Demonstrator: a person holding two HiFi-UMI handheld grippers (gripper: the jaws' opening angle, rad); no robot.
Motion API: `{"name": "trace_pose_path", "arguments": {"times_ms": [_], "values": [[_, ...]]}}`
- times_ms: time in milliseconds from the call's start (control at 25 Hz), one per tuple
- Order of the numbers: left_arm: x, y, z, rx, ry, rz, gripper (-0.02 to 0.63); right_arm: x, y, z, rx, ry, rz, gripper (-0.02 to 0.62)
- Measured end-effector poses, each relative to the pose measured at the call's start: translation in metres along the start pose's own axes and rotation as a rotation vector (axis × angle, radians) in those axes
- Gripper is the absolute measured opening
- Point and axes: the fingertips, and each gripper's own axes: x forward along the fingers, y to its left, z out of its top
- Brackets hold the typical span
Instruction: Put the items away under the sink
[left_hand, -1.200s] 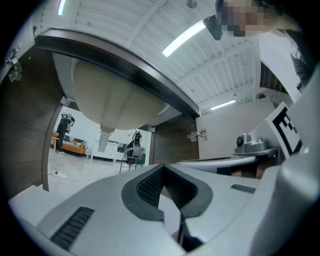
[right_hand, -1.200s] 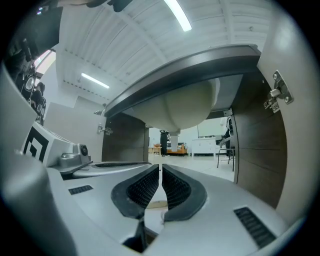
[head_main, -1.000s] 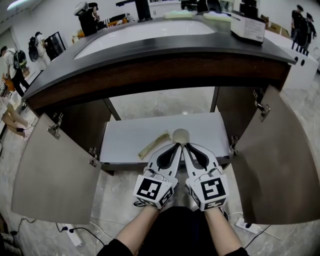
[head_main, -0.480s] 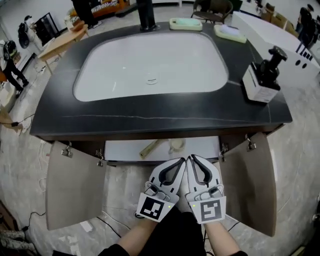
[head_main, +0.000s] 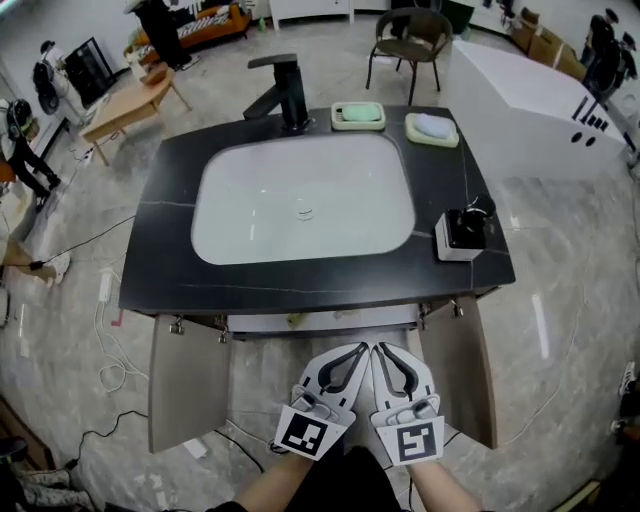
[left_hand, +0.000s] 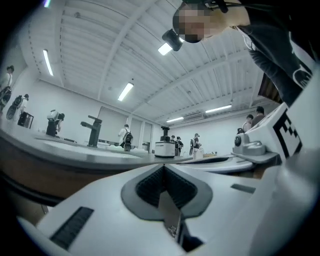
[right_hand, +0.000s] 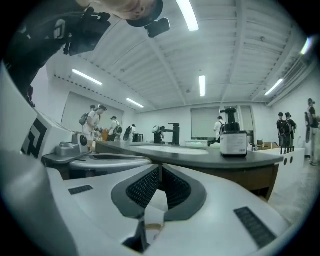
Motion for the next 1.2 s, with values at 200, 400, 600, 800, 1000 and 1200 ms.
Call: {"name": "trace_pose_path", "arguments": {"times_ms": [200, 400, 600, 800, 1000, 1200], "values": [[0.011, -0.019, 0.061, -0.013, 0.013, -0.051, 0.009, -0.014, -0.013, 0.063, -0.009, 0.008, -0.031, 0.041], [0.031, -0.032, 0.107, -0.026, 0.016, -0.123, 0.009, -0.021, -0.034, 0.106, -0.001, 0.039, -0.071, 0.041], [0.061, -0.041, 0.124, -0.052, 0.044, -0.228, 0.009, -0.021, -0.062, 0.129, 0.018, 0.087, -0.133, 0.041], [0.088, -0.046, 0.123, -0.071, 0.078, -0.315, 0.009, -0.018, -0.089, 0.134, 0.034, 0.116, -0.186, 0.041], [0.105, -0.050, 0.119, -0.066, 0.114, -0.365, 0.011, -0.014, -0.116, 0.134, 0.068, 0.121, -0.221, 0.043], [0.129, -0.047, 0.111, -0.063, 0.146, -0.344, 0.013, 0.004, -0.158, 0.130, 0.020, 0.164, -0.203, 0.043]]}}
